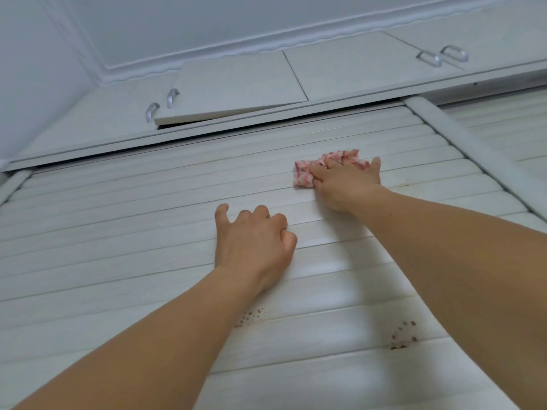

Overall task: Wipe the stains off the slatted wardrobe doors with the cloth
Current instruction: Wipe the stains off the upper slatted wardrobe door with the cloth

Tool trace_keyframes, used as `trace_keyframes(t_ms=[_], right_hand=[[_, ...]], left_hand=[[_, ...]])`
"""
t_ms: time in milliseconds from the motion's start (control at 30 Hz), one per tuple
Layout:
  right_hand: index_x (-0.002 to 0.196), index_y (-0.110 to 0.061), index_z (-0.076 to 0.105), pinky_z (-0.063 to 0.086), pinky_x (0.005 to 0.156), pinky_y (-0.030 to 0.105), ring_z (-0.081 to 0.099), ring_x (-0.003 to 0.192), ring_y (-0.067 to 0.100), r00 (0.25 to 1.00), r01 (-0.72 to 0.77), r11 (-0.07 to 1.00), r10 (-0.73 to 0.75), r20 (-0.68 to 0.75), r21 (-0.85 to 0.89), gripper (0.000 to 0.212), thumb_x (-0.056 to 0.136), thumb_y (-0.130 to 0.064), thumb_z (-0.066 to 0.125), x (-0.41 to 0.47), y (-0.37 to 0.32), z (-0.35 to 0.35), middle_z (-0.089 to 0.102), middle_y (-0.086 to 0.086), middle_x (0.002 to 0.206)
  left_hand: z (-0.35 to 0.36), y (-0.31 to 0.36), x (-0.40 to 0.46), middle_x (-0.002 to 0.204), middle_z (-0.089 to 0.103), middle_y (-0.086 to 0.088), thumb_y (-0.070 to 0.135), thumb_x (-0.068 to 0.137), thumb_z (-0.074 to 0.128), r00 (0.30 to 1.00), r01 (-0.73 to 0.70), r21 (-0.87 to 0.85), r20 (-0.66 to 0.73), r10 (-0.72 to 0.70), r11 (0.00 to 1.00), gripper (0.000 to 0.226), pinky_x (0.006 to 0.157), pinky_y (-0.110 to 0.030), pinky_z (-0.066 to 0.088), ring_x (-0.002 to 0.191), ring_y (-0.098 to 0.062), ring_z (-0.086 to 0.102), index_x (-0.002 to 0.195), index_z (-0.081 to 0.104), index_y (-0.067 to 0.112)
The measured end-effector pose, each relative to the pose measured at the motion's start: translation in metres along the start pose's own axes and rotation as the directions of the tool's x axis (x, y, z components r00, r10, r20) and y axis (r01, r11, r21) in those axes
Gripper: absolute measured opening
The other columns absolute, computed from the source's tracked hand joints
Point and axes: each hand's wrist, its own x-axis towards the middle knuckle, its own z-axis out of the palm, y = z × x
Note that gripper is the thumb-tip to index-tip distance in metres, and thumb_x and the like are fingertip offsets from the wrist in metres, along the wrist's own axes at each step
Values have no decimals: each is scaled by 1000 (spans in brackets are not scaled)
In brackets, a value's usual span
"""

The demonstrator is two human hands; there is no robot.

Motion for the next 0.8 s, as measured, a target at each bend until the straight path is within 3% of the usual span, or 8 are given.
trace_keyframes(t_ms=[167,300,367,433,500,633,700,800], right_hand=[[148,-41,12,-3,108,68,9,145,25,995,-97,995,96,-34,-27,49,100,-31,17,-1,61,0,6,-8,159],[148,-39,16,3,108,67,11,144,34,975,-222,973,221,-20,-70,51,98,-31,20,-4,91,-3,12,-3,159],[147,-36,25,15,108,60,20,140,36,963,-269,960,268,-24,-82,52,95,-31,24,-7,86,-5,24,3,154],[140,-34,39,27,95,44,32,130,33,959,-281,959,279,-51,-39,51,91,-33,26,-8,71,-7,42,8,139],[140,-37,37,26,97,48,27,135,35,980,-185,981,180,-87,-50,51,90,-37,24,-5,48,-3,36,8,145],[144,-43,25,6,105,68,9,145,24,987,146,989,-146,-65,0,49,96,-33,27,-7,15,8,12,-6,158],[146,-44,19,-3,104,70,5,146,20,978,196,981,-195,-78,7,48,100,-31,26,-8,20,11,8,-9,159],[146,-45,18,-5,105,69,6,146,19,975,196,981,-196,-103,-3,47,101,-31,23,-1,39,12,9,-10,159]], left_hand=[[0,12,7,104,53,4,33,91,19,997,81,25,-20,-81,996,38,111,-49,8,100,-19,50,105,54,27],[4,31,15,109,51,3,33,92,20,993,116,6,-18,-116,993,38,110,-51,8,104,-20,49,109,53,26],[6,40,18,115,50,3,33,93,21,995,100,-5,-2,-100,995,38,111,-52,6,109,-20,47,115,52,26],[10,49,21,121,49,3,32,94,23,997,80,-17,3,-80,997,38,111,-53,5,114,-20,45,119,50,26],[13,55,23,127,47,4,31,93,25,998,57,-32,-4,-57,998,36,111,-54,5,119,-18,42,119,50,26],[21,65,25,128,48,6,31,91,27,997,56,-59,-43,-59,997,33,110,-54,7,121,-16,42,113,51,27],[24,70,26,129,48,6,31,90,26,995,69,-64,-62,-73,996,35,110,-54,7,122,-15,41,115,50,27],[26,79,30,135,43,7,30,91,27,996,60,-79,-67,-65,995,36,110,-54,5,126,-14,38,119,50,27]])
